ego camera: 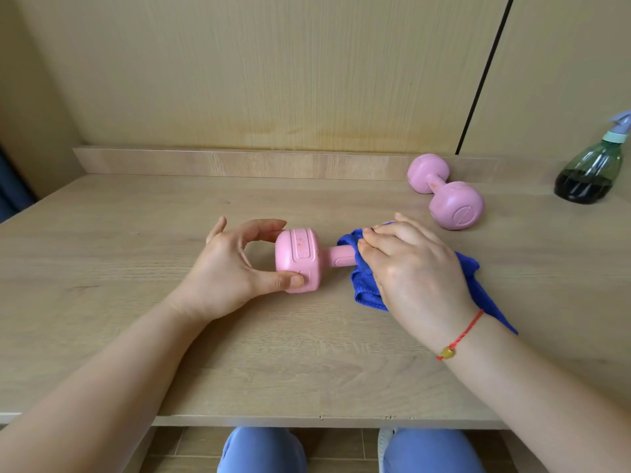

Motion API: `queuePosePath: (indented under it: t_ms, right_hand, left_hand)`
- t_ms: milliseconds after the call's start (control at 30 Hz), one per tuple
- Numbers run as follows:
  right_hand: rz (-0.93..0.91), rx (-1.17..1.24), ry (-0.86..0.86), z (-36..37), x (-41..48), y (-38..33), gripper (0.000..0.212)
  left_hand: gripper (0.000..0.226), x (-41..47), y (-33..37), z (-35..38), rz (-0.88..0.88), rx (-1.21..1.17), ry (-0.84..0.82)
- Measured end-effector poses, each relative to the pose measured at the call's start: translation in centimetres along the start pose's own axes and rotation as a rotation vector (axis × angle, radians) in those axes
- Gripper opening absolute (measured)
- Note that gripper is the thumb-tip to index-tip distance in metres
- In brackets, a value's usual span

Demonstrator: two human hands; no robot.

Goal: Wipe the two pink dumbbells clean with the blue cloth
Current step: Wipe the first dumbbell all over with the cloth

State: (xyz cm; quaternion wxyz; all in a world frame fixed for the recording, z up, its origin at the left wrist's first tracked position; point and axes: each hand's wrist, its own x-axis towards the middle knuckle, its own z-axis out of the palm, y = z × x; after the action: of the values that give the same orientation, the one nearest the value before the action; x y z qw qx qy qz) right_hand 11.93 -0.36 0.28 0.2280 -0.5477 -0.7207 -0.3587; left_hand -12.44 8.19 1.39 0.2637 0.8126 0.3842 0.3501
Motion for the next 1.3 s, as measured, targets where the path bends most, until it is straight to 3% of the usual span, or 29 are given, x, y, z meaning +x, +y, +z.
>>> queuePosePath:
  t_ms: [100, 167, 333, 500, 800, 1100, 1300]
  right_hand:
    - [-0.036, 0.177, 0.052, 0.9, 0.3, 0.8, 0.029]
    - [-0.082, 0.153, 0.045, 1.3, 0.3, 0.7, 0.023]
    - [-0.195, 0.139, -0.06, 1.2, 0.5, -1.5, 0.041]
    - [-0.224, 0.041, -0.082, 0.9, 0.8, 1.2, 0.04]
    - [-0.05, -0.134, -0.171, 1.3, 1.8, 1.5, 0.015]
    - [-0.064, -0.108, -0.142, 2.6, 2.0, 1.4, 0.013]
    - [-0.119, -0.028, -0.145, 1.6, 1.9, 2.4, 0.028]
  left_hand:
    - [0.087, 0.5, -0.2, 0.0, -0.027, -0.018, -0.015]
    - [0.084, 0.8, -0.3, 0.0, -0.042, -0.048, -0.024]
    - [0.062, 1.1, -0.6, 0.5, -0.075, -0.153, -0.037]
    - [0.085, 1.0, -0.9, 0.8, -0.081, -0.199, -0.051]
    - [0.077, 1.6, -1.6, 1.3, -0.141, -0.248, -0.058]
    - [0.091, 1.4, -1.7, 1.6, -0.102, -0.074, 0.057]
    - [0.092, 1.0, -1.3, 1.7, -0.078, -0.076, 0.06]
